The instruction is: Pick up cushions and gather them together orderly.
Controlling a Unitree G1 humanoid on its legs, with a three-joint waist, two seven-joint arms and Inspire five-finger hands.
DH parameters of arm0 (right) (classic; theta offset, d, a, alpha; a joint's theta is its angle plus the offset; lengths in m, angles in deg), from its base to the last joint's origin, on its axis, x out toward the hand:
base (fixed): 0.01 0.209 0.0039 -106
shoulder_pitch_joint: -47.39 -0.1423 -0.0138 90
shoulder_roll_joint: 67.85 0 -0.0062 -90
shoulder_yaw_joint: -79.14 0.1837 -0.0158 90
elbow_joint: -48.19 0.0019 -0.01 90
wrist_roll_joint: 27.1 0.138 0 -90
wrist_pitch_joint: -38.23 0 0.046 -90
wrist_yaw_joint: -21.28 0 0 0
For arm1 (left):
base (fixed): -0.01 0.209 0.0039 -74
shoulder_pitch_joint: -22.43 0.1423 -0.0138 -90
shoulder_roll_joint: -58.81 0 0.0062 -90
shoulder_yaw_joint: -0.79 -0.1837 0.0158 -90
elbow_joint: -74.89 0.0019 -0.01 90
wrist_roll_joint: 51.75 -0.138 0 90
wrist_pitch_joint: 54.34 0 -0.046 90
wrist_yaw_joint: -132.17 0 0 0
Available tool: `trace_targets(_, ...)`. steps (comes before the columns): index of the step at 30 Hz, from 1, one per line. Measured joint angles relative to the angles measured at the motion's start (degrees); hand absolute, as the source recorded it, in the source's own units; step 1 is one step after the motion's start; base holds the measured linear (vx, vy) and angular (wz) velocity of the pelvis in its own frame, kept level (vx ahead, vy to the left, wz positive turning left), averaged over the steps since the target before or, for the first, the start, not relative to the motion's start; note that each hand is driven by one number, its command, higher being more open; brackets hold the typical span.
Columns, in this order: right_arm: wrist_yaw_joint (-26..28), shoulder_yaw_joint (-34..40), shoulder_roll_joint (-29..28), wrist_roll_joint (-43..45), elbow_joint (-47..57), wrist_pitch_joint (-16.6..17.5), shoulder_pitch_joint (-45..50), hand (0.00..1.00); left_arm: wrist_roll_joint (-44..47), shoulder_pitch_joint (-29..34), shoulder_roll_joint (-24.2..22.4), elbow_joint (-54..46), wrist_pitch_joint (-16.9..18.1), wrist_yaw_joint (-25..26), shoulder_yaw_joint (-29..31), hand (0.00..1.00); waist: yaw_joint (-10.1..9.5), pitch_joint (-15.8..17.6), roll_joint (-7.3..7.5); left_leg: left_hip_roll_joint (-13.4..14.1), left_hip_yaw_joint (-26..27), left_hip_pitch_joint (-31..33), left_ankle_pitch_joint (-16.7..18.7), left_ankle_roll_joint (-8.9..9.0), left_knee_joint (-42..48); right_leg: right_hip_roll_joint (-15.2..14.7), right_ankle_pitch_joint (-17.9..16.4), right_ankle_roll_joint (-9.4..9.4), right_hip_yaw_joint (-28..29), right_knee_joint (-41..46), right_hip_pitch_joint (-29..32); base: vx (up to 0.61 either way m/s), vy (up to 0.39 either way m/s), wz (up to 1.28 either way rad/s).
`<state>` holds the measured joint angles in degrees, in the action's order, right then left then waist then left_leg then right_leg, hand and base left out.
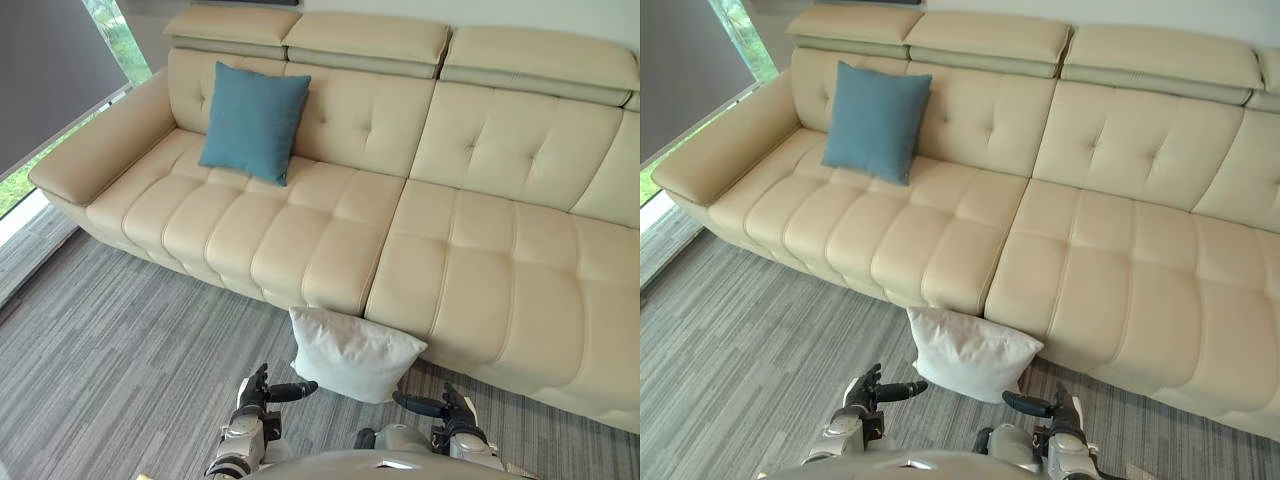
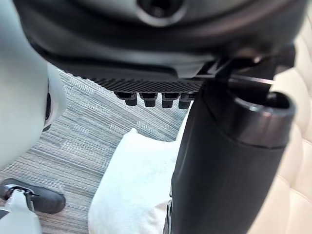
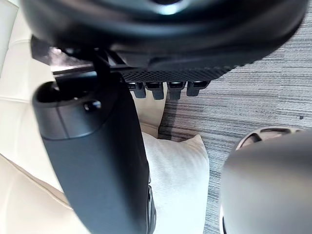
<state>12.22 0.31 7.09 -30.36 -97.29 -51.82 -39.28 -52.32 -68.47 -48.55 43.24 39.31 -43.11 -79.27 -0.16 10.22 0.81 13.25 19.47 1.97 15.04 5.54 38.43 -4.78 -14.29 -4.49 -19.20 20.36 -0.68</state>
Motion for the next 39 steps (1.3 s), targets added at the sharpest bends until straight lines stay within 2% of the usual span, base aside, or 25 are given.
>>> trace_targets(1,-0.04,0.03,-0.28,0.02,0.00,-0.01,0.02,1.00,-0.01,-0.01,-0.10,-0.42,0.00,-0.03,-0.02,1.00,-0.24,0.02,0.03,-1.02,-1.88,1.28,0.50,-0.90,-3.68,-0.20,0.07,0.39,1.85,0.06,-0.22,0.07,0.140,-0.60)
trace_targets(3,-0.12,-0.05,-0.41,0.03,0.01,-0.08,0.08,1.00,-0.05,-0.01,-0.21,-0.66,0.02,-0.04,-0.06,1.00,-0.40,-0.01,-0.01,-2.35,-4.77,1.70,-0.07,-1.13,-10.00,-0.32,-0.04,1.65,4.05,0.58,-0.15,0.06,0.150,-0.65)
trace_targets(4,-0.13,-0.10,-0.14,0.01,0.09,-0.09,0.11,1.00,-0.07,0.12,-0.47,-0.53,0.00,-0.03,-0.10,1.00,-0.42,-0.37,-0.71,-2.99,-7.00,1.67,-4.10,-1.40,-15.09,0.25,-0.30,2.73,5.30,1.23,0.11,0.05,0.204,-0.60)
trace_targets(5,-0.22,-0.22,0.45,-0.02,-0.06,-0.10,0.13,1.00,-0.09,0.18,-1.14,-0.15,-0.01,-0.07,-0.15,1.00,-0.50,-0.92,-1.84,-2.77,-8.52,1.23,-5.67,0.14,-17.06,0.86,-0.94,3.90,6.68,2.11,0.73,0.06,0.252,-0.49)
trace_targets(8,-0.23,-1.38,-0.65,-0.10,0.06,-0.24,0.82,1.00,-0.16,-0.05,0.38,1.08,-0.04,-0.05,-0.18,1.00,-0.33,-1.95,0.57,-4.44,-5.91,-0.32,-5.80,-0.36,-19.82,-1.01,-0.65,5.15,8.97,2.21,1.72,0.05,0.197,-0.36)
trace_targets(10,-0.27,-2.04,-0.86,-0.12,0.06,-0.38,0.98,1.00,-0.24,-0.01,0.79,1.59,-0.07,-0.06,-0.25,1.00,-0.37,-2.31,1.08,-5.23,-4.60,-1.85,-6.17,-0.95,-21.65,-1.52,-0.41,5.60,10.08,1.86,1.60,0.03,0.090,-0.29)
trace_targets(11,-0.25,-2.28,-0.71,-0.14,0.06,-0.38,1.00,1.00,-0.36,0.17,0.90,1.65,-0.07,-0.09,-0.27,1.00,-0.38,-2.34,0.98,-5.52,-3.78,-2.97,-6.30,-1.11,-22.64,-1.61,-0.31,5.78,10.77,1.70,1.32,0.01,0.060,-0.46)
trace_targets(12,-0.34,-2.17,-0.30,-0.17,0.25,-0.36,1.13,1.00,-1.94,0.72,0.91,2.23,-0.09,-0.16,-0.82,1.00,-0.15,-2.88,-0.31,-5.72,-2.34,-5.48,-7.11,-0.84,-25.29,-1.40,-0.15,6.04,11.88,1.24,0.57,0.01,0.018,-0.37)
trace_targets(16,-0.48,-2.26,0.70,-0.06,0.03,-0.42,0.52,1.00,-1.75,0.50,1.07,2.15,-0.08,0.28,-1.86,1.00,-0.24,-2.37,-1.24,-5.59,-2.11,-4.32,-7.94,-0.62,-25.95,-1.00,-0.18,6.00,11.93,2.67,2.83,-0.09,-0.061,-0.08)
trace_targets(17,-1.95,-4.31,2.98,0.50,0.74,-0.38,-6.01,1.00,0.66,-5.43,3.03,-0.30,0.10,1.54,-3.94,1.00,-0.84,5.02,-0.61,-4.16,-3.46,8.84,-5.07,-2.10,-13.01,-2.14,-2.45,5.20,11.99,13.86,15.28,-0.42,-0.164,0.04)
trace_targets(18,-3.39,-4.99,4.20,1.60,1.27,-0.06,-9.15,1.00,4.47,-8.70,4.18,-1.22,0.53,3.68,-4.67,1.00,-1.32,7.00,-0.42,-2.91,-4.06,17.32,-3.34,-1.83,-7.34,-1.99,-3.33,4.81,11.94,17.92,22.73,-0.52,-0.165,0.06)
trace_targets(20,-4.81,-4.86,5.40,2.95,2.34,-0.08,-14.31,1.00,7.54,-13.54,6.35,-1.27,0.70,5.52,-4.34,1.00,-1.27,12.43,0.41,-2.06,-5.00,24.41,-2.93,-2.33,-2.07,-2.06,-3.39,4.69,12.01,22.48,29.54,-0.27,-0.041,0.04)
trace_targets(21,-5.55,-4.85,5.89,3.65,3.14,-0.07,-15.59,1.00,9.07,-14.64,6.93,-1.83,0.70,6.54,-3.87,1.00,-1.33,13.47,0.71,-1.32,-5.51,27.55,-2.45,-2.42,-0.20,-1.68,-3.35,4.66,12.00,23.54,32.26,-0.14,0.010,0.01)
trace_targets(23,-6.55,-4.32,6.06,3.77,3.92,-0.04,-16.76,1.00,10.12,-15.14,7.27,-2.89,0.74,7.36,-3.76,1.00,-1.42,15.55,0.84,-0.90,-5.77,28.18,-1.87,-2.74,1.17,-1.58,-3.68,4.69,12.03,24.41,32.63,-0.09,0.037,-0.02)
trace_targets(24,-6.87,-3.71,6.33,4.27,4.05,-0.10,-18.03,1.00,10.13,-16.09,7.36,-3.39,0.74,7.38,-3.46,1.00,-1.48,16.71,0.24,-0.86,-5.92,29.46,-1.98,-2.86,1.64,-1.69,-3.60,4.65,11.93,24.86,33.87,-0.11,0.048,0.13)
trace_targets(25,-7.89,-3.41,7.39,5.62,4.91,-0.36,-21.45,1.00,10.52,-19.06,7.82,-4.99,0.79,7.75,-2.39,1.00,-1.07,16.37,0.82,-1.14,-6.47,35.63,-2.71,-3.78,3.72,-2.27,-2.98,3.99,11.83,26.95,39.87,-0.16,0.030,0.16)
trace_targets(26,-8.60,-3.46,8.19,6.40,5.67,-0.35,-23.45,1.00,11.66,-21.15,8.25,-5.67,1.00,8.49,-2.41,1.00,-1.09,16.40,0.73,-1.05,-6.71,39.31,-2.79,-3.93,4.79,-2.30,-2.80,3.83,11.88,28.03,43.33,-0.22,0.043,0.14)
trace_targets(27,-10.01,-3.26,9.37,7.92,6.26,0.01,-28.20,1.00,13.20,-25.86,9.66,-6.13,1.44,9.64,-2.42,1.00,-1.31,17.14,0.58,-0.78,-6.79,45.69,-3.17,-4.41,6.09,-2.38,-1.98,3.98,12.00,29.25,49.77,-0.21,0.065,0.00)
trace_targets(28,-11.21,-3.26,10.35,8.95,6.17,0.01,-34.17,1.00,14.45,-30.88,11.34,-6.04,1.40,10.35,-2.34,1.00,-1.28,19.72,0.53,-0.65,-6.81,49.30,-3.98,-4.87,6.59,-2.34,-1.05,3.91,12.16,29.65,53.44,-0.17,0.073,-0.03)
trace_targets(31,-12.30,-3.76,10.75,10.95,6.32,0.02,-42.21,1.00,15.84,-37.91,12.78,-5.90,1.30,11.34,-1.73,1.00,-1.07,20.06,0.52,-0.55,-7.11,55.63,-5.05,-5.11,8.97,-3.02,-0.31,3.27,12.23,32.52,60.09,-0.06,0.040,0.08)
trace_targets(36,-14.07,-7.88,10.82,12.42,6.86,0.43,-52.03,1.00,16.29,-45.82,12.75,-7.13,2.20,11.55,-2.95,1.00,-1.14,19.97,0.44,-1.28,-7.75,60.27,-6.22,-5.13,8.88,-3.67,-0.34,3.31,11.84,33.79,64.91,-0.01,0.021,0.12)
trace_targets(37,-14.36,-7.92,10.86,12.46,7.19,0.56,-52.92,1.00,16.29,-46.90,12.74,-7.52,2.35,11.60,-3.39,0.00,-1.10,19.97,0.44,-1.41,-7.79,61.28,-6.49,-5.24,8.88,-3.83,-0.34,3.31,11.81,34.05,65.93,-0.05,0.008,0.16)
trace_targets(38,-15.20,-7.97,10.94,12.53,7.50,0.87,-54.00,0.00,16.29,-48.56,12.83,-7.65,2.55,12.23,-5.10,0.00,-1.09,19.97,0.43,-1.62,-7.91,63.20,-6.93,-5.39,8.98,-4.05,-0.31,3.31,11.79,34.58,67.93,-0.05,0.002,0.14)
trace_targets(39,-15.58,-7.96,10.95,12.70,7.51,0.91,-54.38,0.00,16.28,-49.21,12.80,-7.65,2.55,12.44,-5.28,0.00,-1.08,19.98,0.42,-1.66,-7.98,64.03,-7.09,-5.38,9.08,-4.14,-0.27,3.30,11.73,34.80,68.78,-0.05,0.006,0.16)
